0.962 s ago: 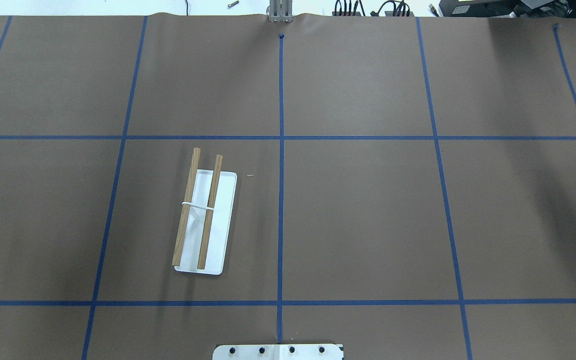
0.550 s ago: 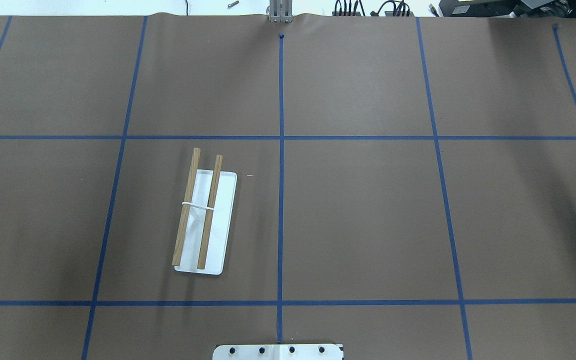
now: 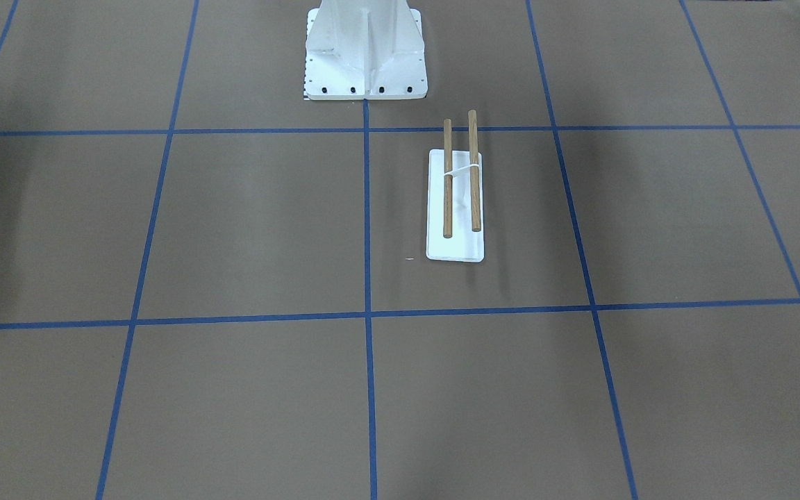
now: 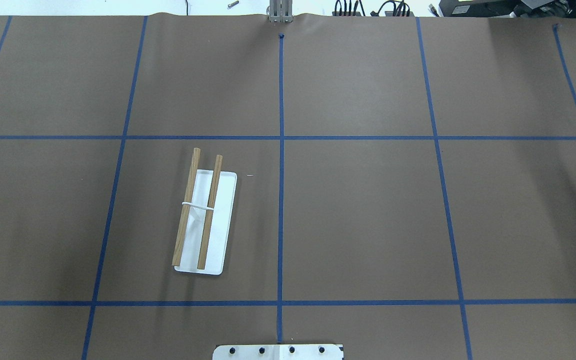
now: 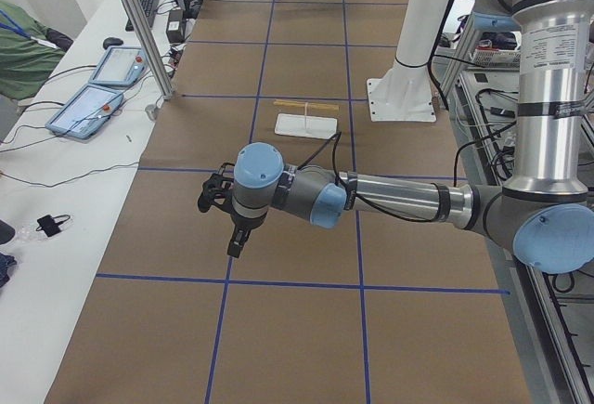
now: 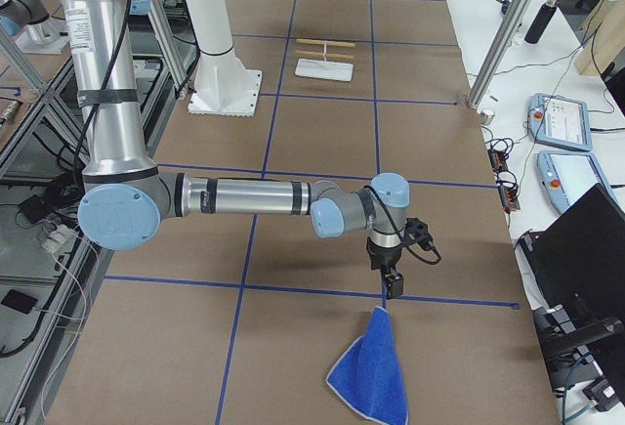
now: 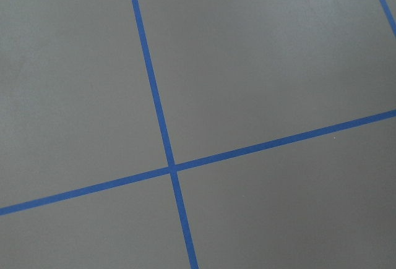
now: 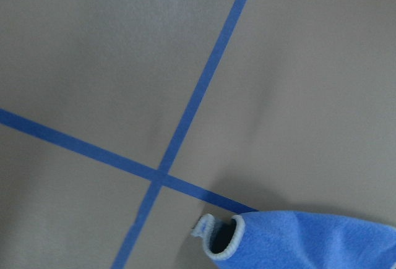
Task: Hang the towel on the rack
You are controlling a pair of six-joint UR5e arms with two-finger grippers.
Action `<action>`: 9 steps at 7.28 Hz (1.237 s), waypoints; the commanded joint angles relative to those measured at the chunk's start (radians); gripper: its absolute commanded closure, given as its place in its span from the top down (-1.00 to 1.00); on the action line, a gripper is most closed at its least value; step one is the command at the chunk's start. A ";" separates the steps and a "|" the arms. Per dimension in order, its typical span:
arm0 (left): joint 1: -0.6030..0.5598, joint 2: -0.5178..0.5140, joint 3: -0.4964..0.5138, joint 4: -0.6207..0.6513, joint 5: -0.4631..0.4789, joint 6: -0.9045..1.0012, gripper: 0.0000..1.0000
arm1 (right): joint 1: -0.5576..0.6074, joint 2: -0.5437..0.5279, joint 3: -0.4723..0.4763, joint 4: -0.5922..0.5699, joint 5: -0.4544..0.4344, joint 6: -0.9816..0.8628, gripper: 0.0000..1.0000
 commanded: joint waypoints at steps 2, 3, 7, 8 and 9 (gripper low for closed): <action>0.000 0.003 0.003 0.001 -0.002 0.000 0.95 | -0.058 0.025 -0.102 0.016 -0.070 -0.215 1.00; 0.000 0.003 0.008 0.001 -0.002 0.000 0.95 | -0.069 0.030 -0.109 0.016 -0.091 -0.216 0.89; 0.000 0.005 0.008 0.001 -0.002 0.000 0.95 | -0.106 0.041 -0.124 0.005 -0.179 -0.329 -0.76; 0.000 0.005 0.007 0.001 -0.002 -0.002 0.95 | -0.106 0.042 -0.123 0.005 -0.179 -0.328 -1.00; 0.000 0.005 0.007 0.000 -0.002 -0.002 0.95 | -0.100 0.044 -0.121 0.004 -0.174 -0.321 -1.00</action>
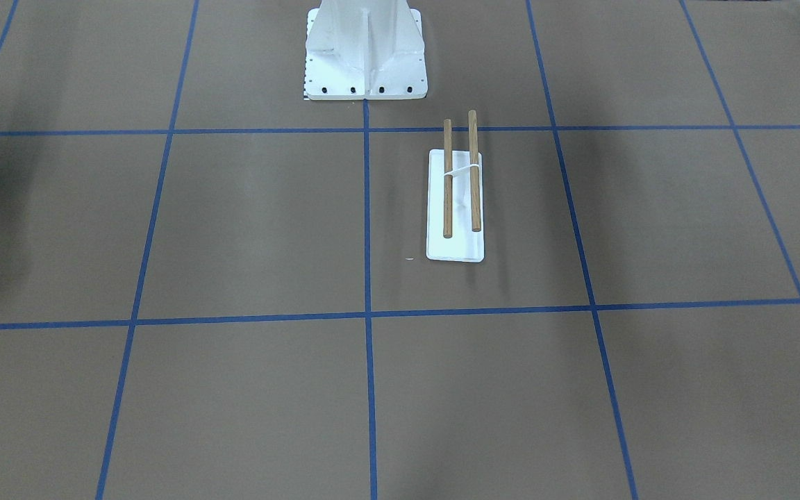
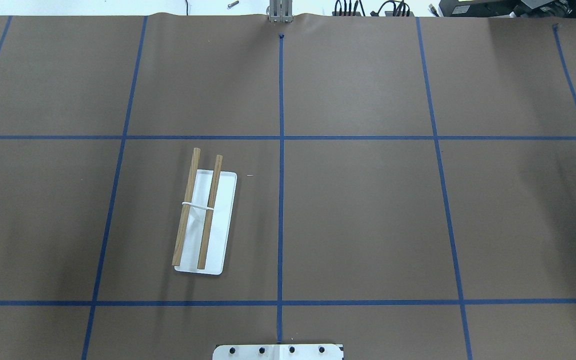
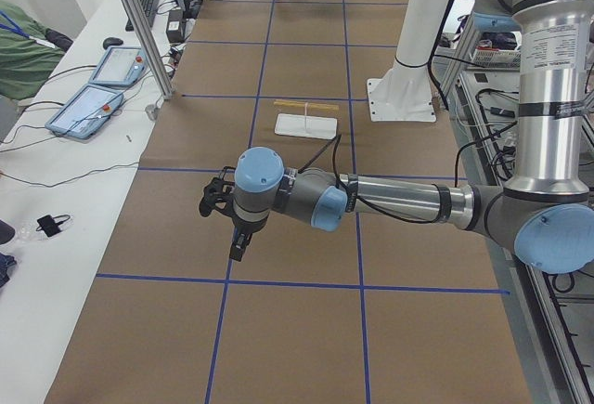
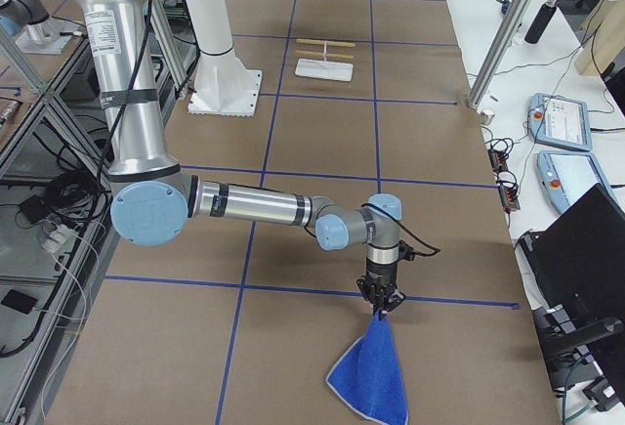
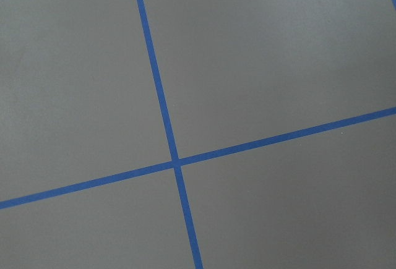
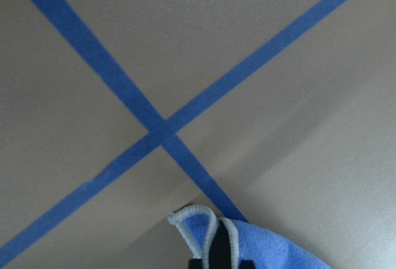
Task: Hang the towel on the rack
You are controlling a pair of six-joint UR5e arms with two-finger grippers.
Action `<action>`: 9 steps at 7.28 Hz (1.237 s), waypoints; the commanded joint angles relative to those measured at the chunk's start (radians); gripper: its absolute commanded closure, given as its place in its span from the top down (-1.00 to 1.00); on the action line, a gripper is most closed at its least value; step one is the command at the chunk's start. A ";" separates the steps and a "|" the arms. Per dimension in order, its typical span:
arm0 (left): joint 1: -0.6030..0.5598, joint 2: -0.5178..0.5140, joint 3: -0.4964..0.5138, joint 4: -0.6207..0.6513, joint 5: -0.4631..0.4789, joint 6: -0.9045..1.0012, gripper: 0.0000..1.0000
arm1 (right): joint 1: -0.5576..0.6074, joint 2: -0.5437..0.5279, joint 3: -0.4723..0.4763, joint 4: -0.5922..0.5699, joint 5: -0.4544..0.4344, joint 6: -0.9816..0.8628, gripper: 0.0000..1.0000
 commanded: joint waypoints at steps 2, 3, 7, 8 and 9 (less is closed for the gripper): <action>0.000 0.000 -0.001 -0.001 0.000 0.000 0.95 | 0.073 0.040 0.005 -0.038 0.046 0.003 -1.00; 0.006 -0.018 0.005 0.003 0.000 -0.007 0.95 | 0.123 0.072 0.014 -0.075 0.103 0.003 -1.00; 0.009 -0.008 0.042 -0.253 0.002 -0.043 0.97 | 0.208 0.165 0.150 -0.222 0.203 0.022 -1.00; 0.012 -0.023 0.048 -0.251 0.003 -0.043 0.96 | 0.208 0.174 0.207 -0.253 0.215 0.072 -1.00; 0.026 -0.066 0.048 -0.248 0.003 -0.045 0.97 | 0.204 0.175 0.250 -0.256 0.270 0.138 -1.00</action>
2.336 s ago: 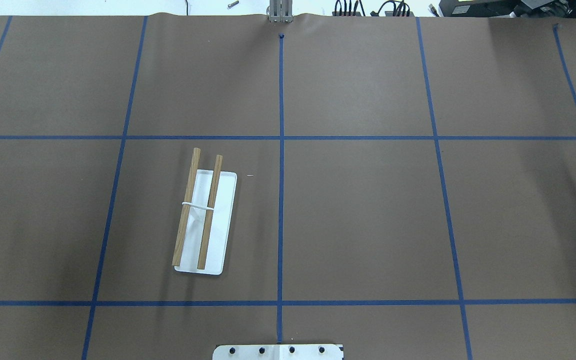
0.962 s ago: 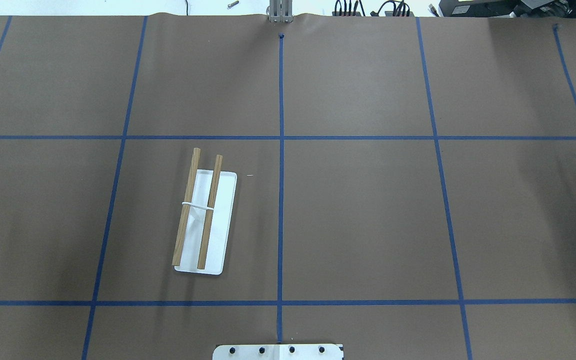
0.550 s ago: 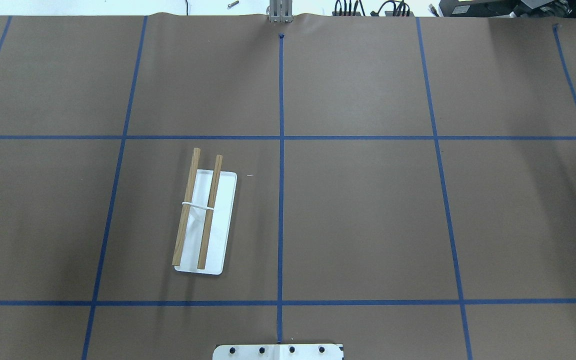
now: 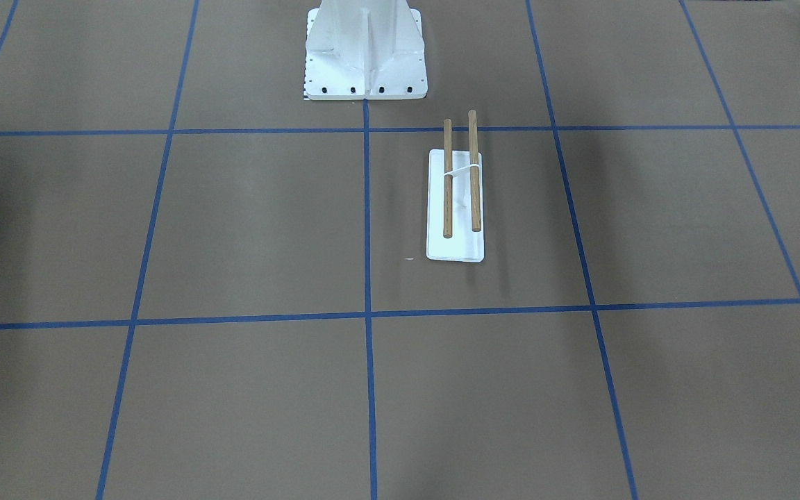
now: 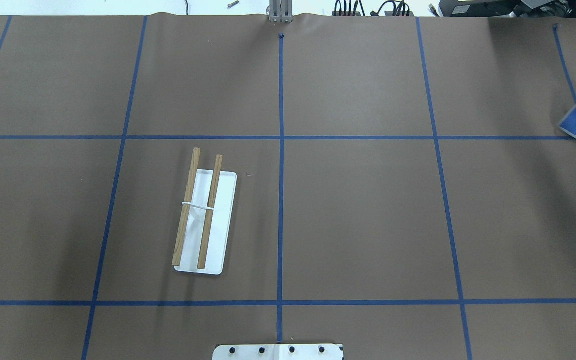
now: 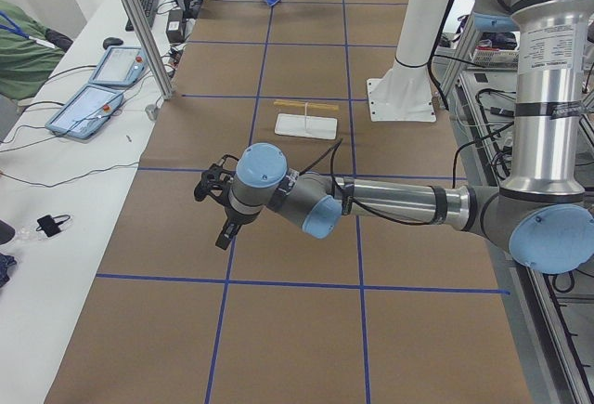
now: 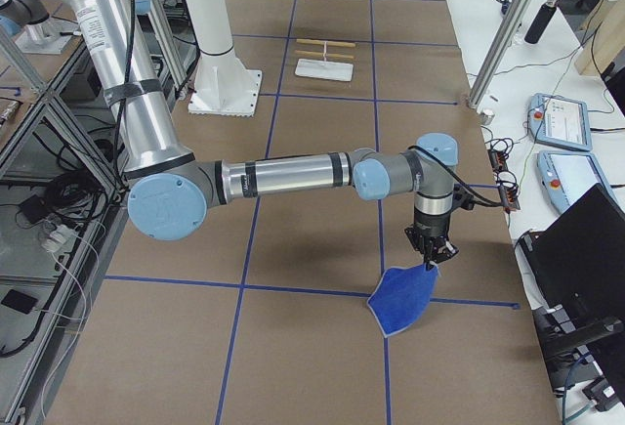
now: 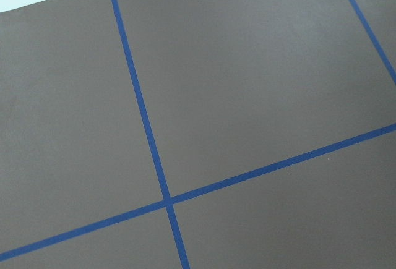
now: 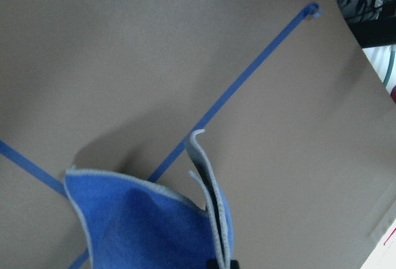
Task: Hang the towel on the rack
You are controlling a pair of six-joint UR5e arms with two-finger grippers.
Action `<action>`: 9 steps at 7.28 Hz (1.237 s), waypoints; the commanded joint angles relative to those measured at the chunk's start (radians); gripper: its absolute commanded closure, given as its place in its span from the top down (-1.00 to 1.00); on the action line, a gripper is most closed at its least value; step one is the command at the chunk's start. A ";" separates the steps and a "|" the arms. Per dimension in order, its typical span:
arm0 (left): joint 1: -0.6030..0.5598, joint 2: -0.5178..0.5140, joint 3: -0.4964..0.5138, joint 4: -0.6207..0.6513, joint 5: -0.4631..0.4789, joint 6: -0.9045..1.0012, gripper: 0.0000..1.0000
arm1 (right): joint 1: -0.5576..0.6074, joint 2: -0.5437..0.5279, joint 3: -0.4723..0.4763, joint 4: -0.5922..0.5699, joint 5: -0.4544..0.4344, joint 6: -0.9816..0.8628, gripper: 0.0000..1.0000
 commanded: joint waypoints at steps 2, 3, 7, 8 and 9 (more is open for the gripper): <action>0.053 -0.125 0.002 -0.010 -0.004 -0.216 0.96 | -0.039 0.017 0.163 -0.010 0.160 0.191 -1.00; 0.106 -0.168 -0.001 -0.019 -0.004 -0.353 0.96 | -0.092 0.019 0.245 -0.008 0.183 0.291 -1.00; 0.453 -0.479 0.060 -0.021 0.005 -0.960 0.96 | -0.333 0.112 0.459 -0.006 0.162 0.748 -1.00; 0.516 -0.542 0.077 -0.020 0.019 -1.132 0.96 | -0.408 0.120 0.516 -0.008 0.083 0.812 -1.00; 0.559 -0.574 0.077 -0.021 0.058 -1.234 0.96 | -0.507 0.120 0.560 -0.010 -0.041 0.861 -1.00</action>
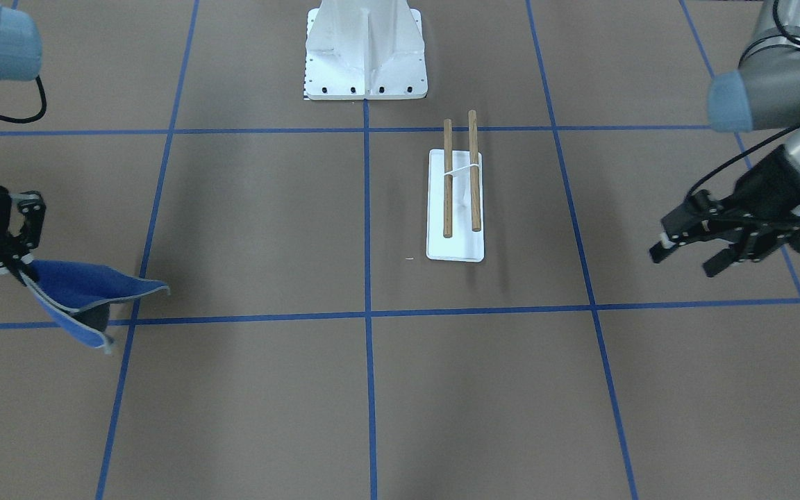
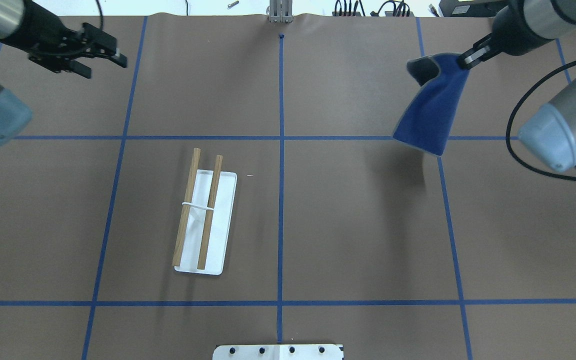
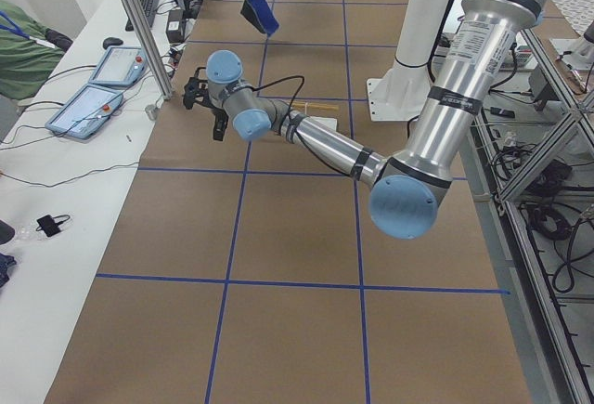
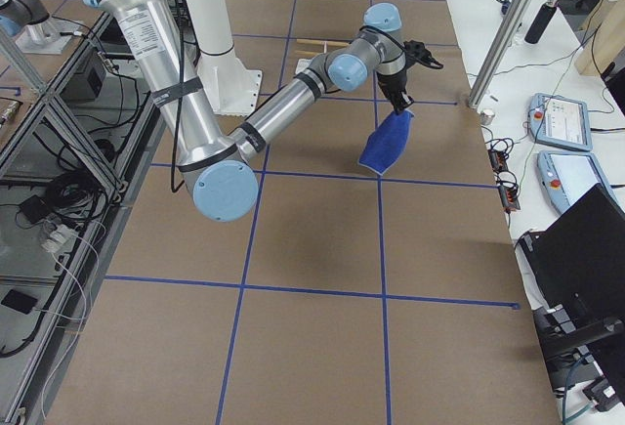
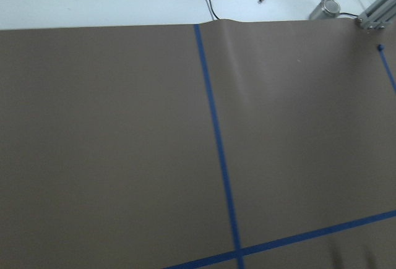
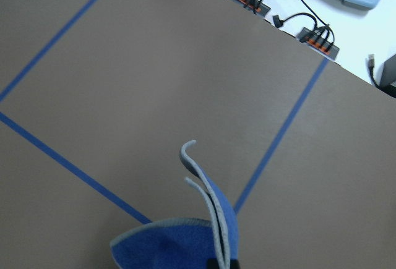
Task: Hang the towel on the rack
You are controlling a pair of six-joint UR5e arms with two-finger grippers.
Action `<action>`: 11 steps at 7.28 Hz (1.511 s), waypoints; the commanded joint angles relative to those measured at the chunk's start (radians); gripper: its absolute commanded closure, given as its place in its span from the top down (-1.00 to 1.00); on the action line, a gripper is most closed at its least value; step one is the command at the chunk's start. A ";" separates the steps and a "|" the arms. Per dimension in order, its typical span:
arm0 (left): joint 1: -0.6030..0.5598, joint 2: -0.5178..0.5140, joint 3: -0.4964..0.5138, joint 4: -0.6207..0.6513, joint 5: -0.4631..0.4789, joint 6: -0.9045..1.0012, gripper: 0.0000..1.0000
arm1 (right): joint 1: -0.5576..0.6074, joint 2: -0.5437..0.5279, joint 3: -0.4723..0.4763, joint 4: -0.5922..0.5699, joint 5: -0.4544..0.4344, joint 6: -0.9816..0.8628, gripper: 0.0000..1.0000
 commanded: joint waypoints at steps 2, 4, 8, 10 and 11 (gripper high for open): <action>0.130 -0.120 0.024 0.000 0.067 -0.438 0.96 | -0.295 0.062 0.081 -0.014 -0.362 0.174 -1.00; 0.213 -0.176 0.044 -0.002 0.134 -0.719 0.96 | -0.409 0.139 0.073 -0.059 -0.500 0.218 -1.00; 0.262 -0.288 0.082 -0.002 0.157 -1.096 0.96 | -0.532 0.200 0.070 -0.115 -0.665 0.272 -1.00; 0.296 -0.298 0.084 -0.002 0.159 -1.118 0.96 | -0.574 0.232 0.050 -0.115 -0.707 0.312 -1.00; 0.304 -0.304 0.085 -0.020 0.159 -1.162 0.96 | -0.585 0.248 0.039 -0.115 -0.715 0.332 -1.00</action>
